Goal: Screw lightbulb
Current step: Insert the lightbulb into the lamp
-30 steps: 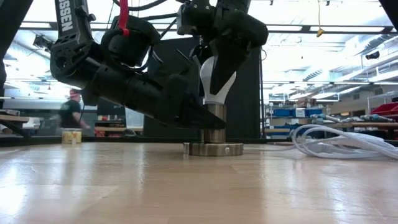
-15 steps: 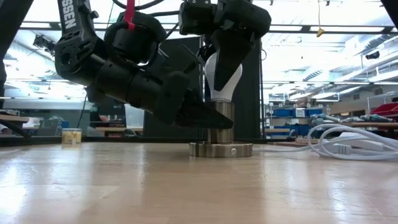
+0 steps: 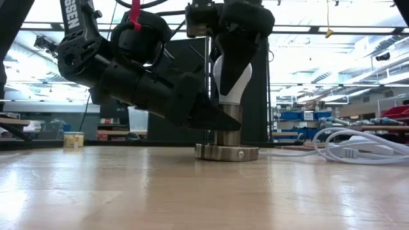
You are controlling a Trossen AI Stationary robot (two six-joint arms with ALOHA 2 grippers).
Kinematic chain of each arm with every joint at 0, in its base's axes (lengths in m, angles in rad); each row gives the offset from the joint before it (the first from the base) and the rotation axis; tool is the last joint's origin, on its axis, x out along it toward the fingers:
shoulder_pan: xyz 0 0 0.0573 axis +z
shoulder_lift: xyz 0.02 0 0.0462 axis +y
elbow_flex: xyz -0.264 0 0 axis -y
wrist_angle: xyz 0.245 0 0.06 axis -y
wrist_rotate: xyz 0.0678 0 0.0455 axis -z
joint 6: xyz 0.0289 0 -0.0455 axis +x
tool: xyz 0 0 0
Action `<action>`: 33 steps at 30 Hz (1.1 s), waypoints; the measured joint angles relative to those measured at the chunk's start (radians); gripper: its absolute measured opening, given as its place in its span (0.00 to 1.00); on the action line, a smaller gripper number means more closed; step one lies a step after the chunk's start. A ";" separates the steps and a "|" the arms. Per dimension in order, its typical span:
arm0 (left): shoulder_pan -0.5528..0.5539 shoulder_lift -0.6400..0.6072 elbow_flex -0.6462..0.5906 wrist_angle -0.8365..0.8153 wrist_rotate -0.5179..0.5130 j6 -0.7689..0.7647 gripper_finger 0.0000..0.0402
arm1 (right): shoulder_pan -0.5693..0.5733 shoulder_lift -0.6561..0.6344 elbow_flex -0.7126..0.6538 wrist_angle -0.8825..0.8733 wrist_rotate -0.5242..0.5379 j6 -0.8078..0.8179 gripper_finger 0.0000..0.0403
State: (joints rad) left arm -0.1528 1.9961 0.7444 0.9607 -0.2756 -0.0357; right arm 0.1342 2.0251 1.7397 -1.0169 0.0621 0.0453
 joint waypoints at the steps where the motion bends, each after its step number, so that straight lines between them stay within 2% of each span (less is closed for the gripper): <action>1: 0.000 0.000 0.000 0.001 -0.001 -0.002 0.48 | 0.001 0.000 0.000 0.004 0.015 0.020 0.67; 8: 0.000 0.000 0.000 0.004 -0.023 -0.027 0.48 | 0.001 0.000 0.000 0.014 0.050 0.174 0.67; 20: 0.001 -0.001 0.001 0.007 -0.054 -0.075 0.48 | 0.001 0.001 -0.001 0.015 0.148 0.551 0.67; 25: 0.001 -0.002 0.001 0.006 -0.053 -0.079 0.48 | -0.003 0.001 -0.002 0.001 0.153 0.689 0.67; 28: 0.001 -0.002 0.000 0.007 -0.053 -0.077 0.48 | -0.002 0.001 -0.003 -0.004 0.165 0.737 0.67; 33: 0.001 -0.002 0.000 0.007 -0.059 -0.074 0.48 | -0.002 0.001 -0.003 0.000 0.168 0.727 0.68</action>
State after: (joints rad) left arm -0.1520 1.9942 0.7448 0.9680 -0.3348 -0.1101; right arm 0.1318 2.0262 1.7367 -1.0165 0.2306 0.7724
